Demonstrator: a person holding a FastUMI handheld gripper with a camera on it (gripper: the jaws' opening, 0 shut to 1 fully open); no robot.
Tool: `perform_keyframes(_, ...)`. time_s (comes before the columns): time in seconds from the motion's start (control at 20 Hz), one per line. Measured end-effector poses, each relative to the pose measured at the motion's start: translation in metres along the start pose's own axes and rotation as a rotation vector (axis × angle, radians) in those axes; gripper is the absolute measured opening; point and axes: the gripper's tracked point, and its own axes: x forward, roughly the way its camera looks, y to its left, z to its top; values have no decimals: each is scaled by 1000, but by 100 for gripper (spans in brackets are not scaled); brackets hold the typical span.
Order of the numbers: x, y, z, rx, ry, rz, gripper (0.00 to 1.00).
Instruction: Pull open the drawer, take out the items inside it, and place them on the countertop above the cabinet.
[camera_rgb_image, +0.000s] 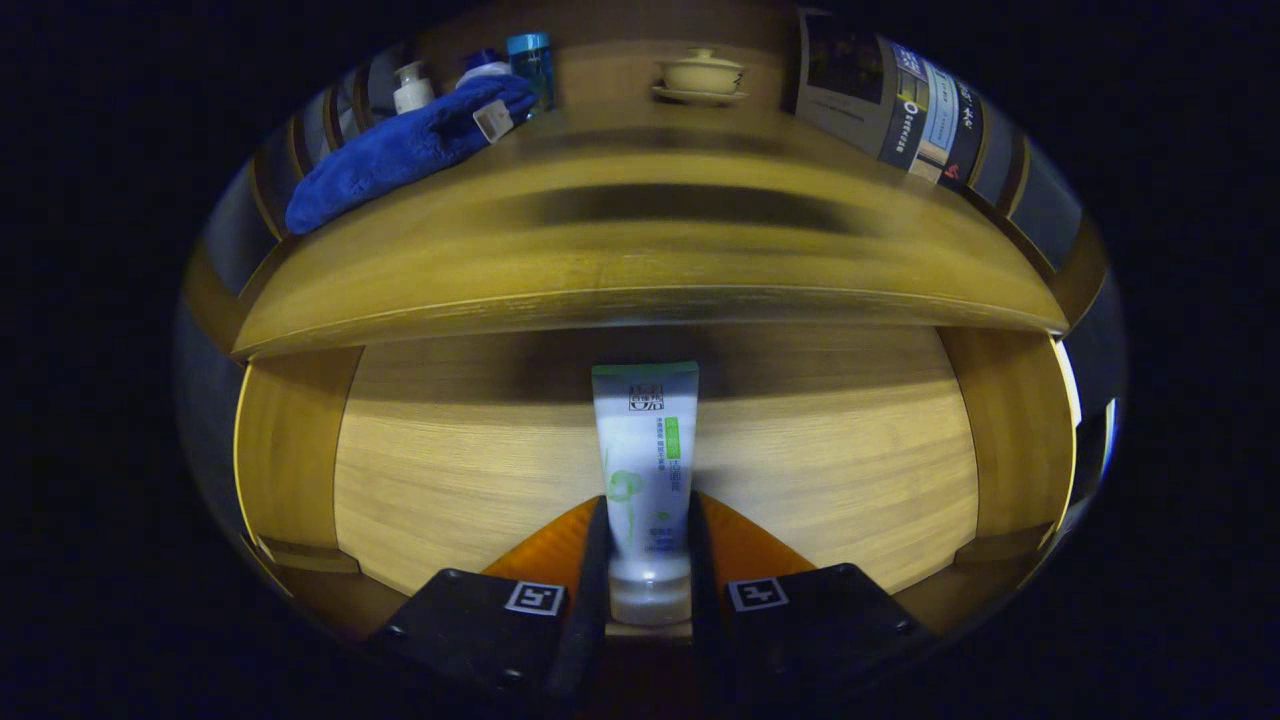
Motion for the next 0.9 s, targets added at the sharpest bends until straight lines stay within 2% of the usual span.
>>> perform_keyframes(0.5, -80, 19, 8, -53, -106, 75, 46)
perform_keyframes(0.9, -123, 32, 21, -99, -149, 85, 45)
